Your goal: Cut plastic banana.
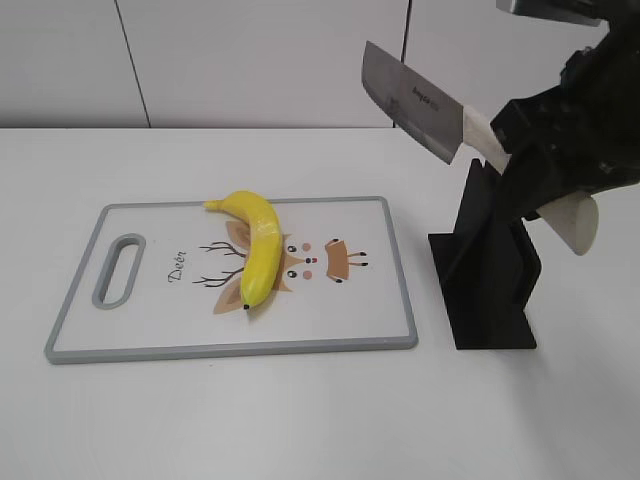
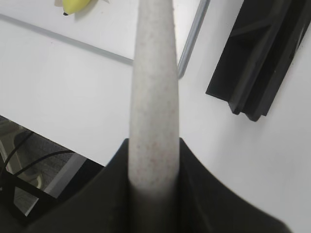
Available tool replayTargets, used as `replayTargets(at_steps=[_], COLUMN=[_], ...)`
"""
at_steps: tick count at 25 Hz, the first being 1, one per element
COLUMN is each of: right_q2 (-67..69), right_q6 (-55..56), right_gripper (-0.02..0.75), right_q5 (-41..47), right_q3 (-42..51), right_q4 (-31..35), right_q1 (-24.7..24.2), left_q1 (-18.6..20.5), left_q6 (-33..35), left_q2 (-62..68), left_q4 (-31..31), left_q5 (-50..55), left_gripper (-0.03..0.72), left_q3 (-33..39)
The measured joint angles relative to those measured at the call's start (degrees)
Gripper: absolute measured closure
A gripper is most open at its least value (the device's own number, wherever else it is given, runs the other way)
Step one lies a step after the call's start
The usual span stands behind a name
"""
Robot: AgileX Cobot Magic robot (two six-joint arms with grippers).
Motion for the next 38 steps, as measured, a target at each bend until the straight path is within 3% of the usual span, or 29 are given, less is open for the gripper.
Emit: replayTargets(at_steps=[9, 16, 24, 32, 38], right_q2=[-7.06, -13.44, -16.87, -13.76, -9.27], right_q6=[8.1, 12.77, 18.04, 18.93, 18.95], right_gripper=[0.57, 0.57, 0.57, 0.57, 0.57], right_q5=[-1.47, -1.36, -1.36, -4.35, -5.53], right_q3=[6.01, 9.46, 9.52, 9.52, 9.52], right_q4=[-3.55, -6.38, -10.66, -11.79, -12.76], right_q1=[0.0, 0.0, 0.0, 0.0, 0.0], left_q1=[0.0, 0.0, 0.0, 0.0, 0.0], left_q6=[-3.54, -3.9, -4.12, -4.32, -4.31], left_q2=[-18.22, -29.72, -30.48, -30.48, -30.48], left_q4=[0.14, 4.31, 8.46, 2.92, 2.6], left_q5=[-1.27, -4.2, -9.72, -7.36, -7.05], left_gripper=[0.108, 0.108, 0.108, 0.108, 0.108], left_q3=[9.33, 10.51, 11.22, 12.31, 12.31])
